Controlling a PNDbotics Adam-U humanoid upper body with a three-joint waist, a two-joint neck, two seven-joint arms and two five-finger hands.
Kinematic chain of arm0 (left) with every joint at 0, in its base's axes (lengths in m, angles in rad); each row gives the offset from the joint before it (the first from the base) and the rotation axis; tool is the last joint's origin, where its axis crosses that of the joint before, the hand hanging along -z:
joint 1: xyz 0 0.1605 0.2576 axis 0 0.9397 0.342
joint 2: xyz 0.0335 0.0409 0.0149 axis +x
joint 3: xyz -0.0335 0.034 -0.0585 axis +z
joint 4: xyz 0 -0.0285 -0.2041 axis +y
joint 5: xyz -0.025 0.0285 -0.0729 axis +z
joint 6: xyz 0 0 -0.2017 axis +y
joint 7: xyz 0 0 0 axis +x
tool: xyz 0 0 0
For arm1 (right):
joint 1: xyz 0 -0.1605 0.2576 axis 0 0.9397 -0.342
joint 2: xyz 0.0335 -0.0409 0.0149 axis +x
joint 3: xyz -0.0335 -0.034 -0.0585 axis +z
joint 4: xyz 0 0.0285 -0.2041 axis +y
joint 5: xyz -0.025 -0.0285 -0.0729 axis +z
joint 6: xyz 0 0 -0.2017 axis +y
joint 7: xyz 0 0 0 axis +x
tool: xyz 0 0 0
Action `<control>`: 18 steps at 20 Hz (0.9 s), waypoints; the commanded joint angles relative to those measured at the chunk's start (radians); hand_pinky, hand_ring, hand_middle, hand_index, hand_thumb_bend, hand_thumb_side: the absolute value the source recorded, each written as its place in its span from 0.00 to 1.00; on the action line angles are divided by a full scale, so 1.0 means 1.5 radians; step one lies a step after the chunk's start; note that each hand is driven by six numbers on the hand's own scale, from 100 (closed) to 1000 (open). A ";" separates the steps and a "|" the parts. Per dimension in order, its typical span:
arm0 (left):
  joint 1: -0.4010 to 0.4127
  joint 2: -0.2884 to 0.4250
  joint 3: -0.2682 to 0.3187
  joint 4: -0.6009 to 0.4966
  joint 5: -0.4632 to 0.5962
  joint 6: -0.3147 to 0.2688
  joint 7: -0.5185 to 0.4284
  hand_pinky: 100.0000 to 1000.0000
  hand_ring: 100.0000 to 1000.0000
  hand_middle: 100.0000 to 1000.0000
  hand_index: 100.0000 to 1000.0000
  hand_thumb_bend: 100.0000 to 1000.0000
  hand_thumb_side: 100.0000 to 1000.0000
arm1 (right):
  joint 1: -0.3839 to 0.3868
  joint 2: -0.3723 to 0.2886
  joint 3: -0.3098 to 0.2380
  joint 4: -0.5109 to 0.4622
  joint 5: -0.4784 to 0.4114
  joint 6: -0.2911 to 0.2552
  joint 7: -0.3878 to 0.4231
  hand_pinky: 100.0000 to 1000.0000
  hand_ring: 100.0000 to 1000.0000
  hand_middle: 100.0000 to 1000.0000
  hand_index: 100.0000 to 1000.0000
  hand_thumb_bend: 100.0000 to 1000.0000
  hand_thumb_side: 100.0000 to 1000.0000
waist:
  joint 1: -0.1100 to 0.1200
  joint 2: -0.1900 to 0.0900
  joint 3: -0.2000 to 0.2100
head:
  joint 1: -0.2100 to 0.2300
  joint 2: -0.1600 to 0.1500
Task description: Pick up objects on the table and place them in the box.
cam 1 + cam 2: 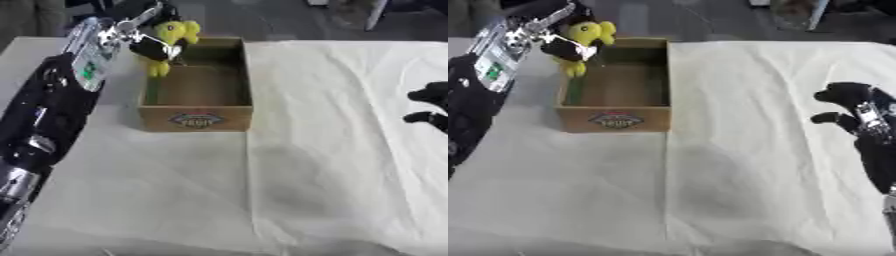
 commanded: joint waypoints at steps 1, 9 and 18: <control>-0.014 -0.004 -0.003 0.015 -0.023 0.002 0.040 0.55 0.34 0.23 0.56 0.00 0.15 | -0.009 -0.005 -0.001 -0.007 0.001 -0.002 0.003 0.59 0.78 0.61 0.70 0.00 0.61 | 0.000 -0.007 -0.003 | 0.003 -0.005; 0.005 -0.034 -0.023 0.064 -0.073 0.008 0.120 0.56 0.40 0.31 0.63 0.00 0.14 | -0.011 0.000 0.001 -0.005 0.003 -0.001 0.006 0.59 0.78 0.61 0.70 0.00 0.62 | 0.000 -0.002 -0.012 | 0.005 -0.007; 0.015 -0.046 -0.030 0.088 -0.109 -0.004 0.058 0.75 0.74 0.74 0.83 0.39 0.15 | -0.011 0.002 0.000 -0.004 0.004 -0.001 0.005 0.59 0.78 0.61 0.70 0.00 0.62 | 0.000 -0.001 -0.014 | 0.003 -0.007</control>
